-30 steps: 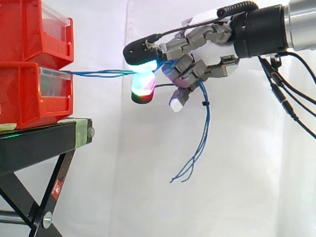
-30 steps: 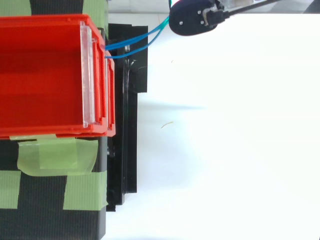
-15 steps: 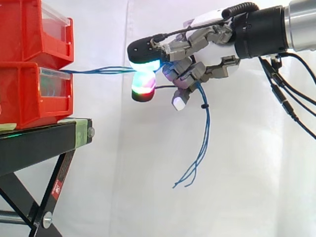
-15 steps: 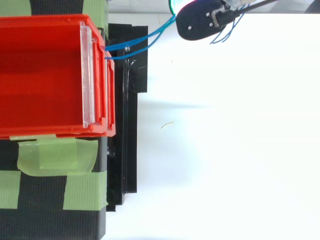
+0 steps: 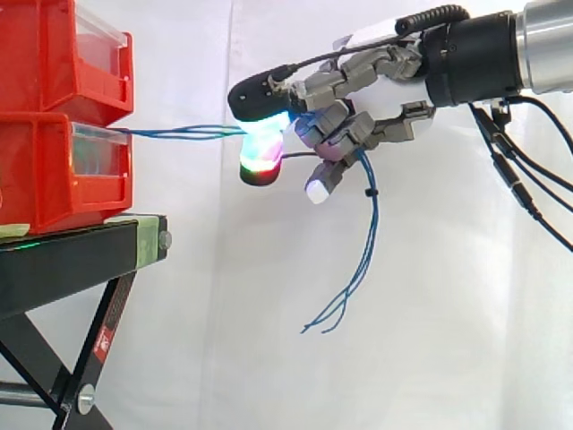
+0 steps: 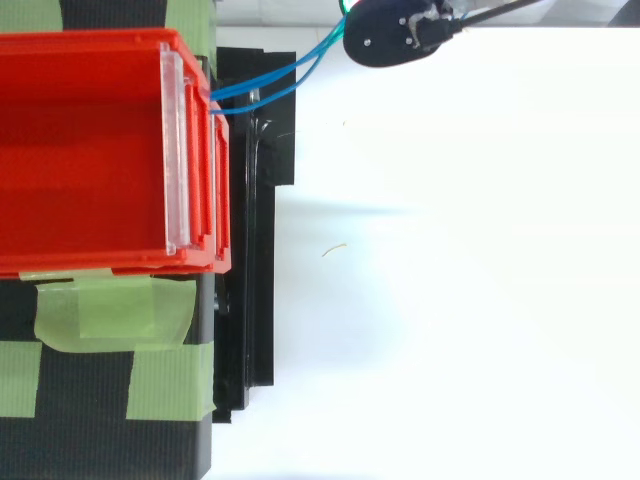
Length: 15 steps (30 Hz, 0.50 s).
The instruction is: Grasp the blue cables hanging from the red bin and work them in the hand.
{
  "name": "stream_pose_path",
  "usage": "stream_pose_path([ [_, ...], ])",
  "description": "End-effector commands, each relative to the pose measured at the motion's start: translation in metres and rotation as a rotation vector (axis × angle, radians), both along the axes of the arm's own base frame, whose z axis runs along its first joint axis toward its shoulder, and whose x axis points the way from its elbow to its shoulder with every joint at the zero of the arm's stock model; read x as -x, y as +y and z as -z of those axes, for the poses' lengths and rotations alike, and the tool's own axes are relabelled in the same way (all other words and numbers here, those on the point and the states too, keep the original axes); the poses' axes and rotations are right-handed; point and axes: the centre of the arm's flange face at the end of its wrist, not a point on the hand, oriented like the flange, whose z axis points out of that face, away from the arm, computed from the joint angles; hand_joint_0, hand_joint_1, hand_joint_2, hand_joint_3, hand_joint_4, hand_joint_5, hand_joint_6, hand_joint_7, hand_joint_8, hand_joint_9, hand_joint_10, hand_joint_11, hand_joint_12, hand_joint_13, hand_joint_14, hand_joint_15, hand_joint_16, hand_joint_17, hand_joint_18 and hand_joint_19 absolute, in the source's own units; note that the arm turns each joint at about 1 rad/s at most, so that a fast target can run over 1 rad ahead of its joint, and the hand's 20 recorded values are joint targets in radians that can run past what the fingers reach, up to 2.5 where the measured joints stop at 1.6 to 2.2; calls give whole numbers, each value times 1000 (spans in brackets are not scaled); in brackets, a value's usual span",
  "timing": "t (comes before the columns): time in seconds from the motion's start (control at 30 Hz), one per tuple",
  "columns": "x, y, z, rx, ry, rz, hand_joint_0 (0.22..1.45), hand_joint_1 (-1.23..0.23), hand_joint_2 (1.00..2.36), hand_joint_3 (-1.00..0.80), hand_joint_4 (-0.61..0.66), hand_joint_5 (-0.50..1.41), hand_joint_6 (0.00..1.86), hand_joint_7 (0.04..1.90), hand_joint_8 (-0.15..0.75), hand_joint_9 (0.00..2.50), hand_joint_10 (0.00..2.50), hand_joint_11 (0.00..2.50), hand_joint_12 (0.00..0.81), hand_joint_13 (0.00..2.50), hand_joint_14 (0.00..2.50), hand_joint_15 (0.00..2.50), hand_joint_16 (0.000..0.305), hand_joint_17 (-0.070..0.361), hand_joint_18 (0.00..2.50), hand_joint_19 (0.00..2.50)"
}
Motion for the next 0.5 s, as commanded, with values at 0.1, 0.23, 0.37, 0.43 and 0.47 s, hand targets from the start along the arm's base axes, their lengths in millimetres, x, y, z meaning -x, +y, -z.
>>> stream_pose_path([
  [0.1, -1, 0, 0, 1, -3, -1, 797, -634, 1013, -629, 248, 213, 558, 1230, 391, 542, 2500, 2500, 487, 876, 2500, 1717, 52, 118, 1002, 663],
  [0.23, -1, 0, 0, 6, -3, -1, 879, -634, 1015, -276, 257, 231, 603, 1184, 396, 582, 2500, 2500, 491, 932, 2500, 1680, 58, 132, 1066, 519],
  [0.37, -1, 0, 0, 6, -1, 0, 909, -551, 1203, 62, 273, 263, 571, 1145, 388, 635, 2500, 2500, 496, 986, 2500, 1650, 65, 147, 1127, 388],
  [0.43, -1, 0, 0, 5, -2, 2, 854, -514, 1379, 3, 262, 303, 409, 1222, 391, 648, 2500, 2500, 503, 999, 2500, 1656, 68, 153, 1136, 369],
  [0.47, -1, 0, 0, 5, -2, 2, 828, -491, 1465, -16, 263, 313, 376, 1230, 390, 649, 2500, 2500, 505, 1006, 2500, 1660, 69, 155, 1139, 345],
])
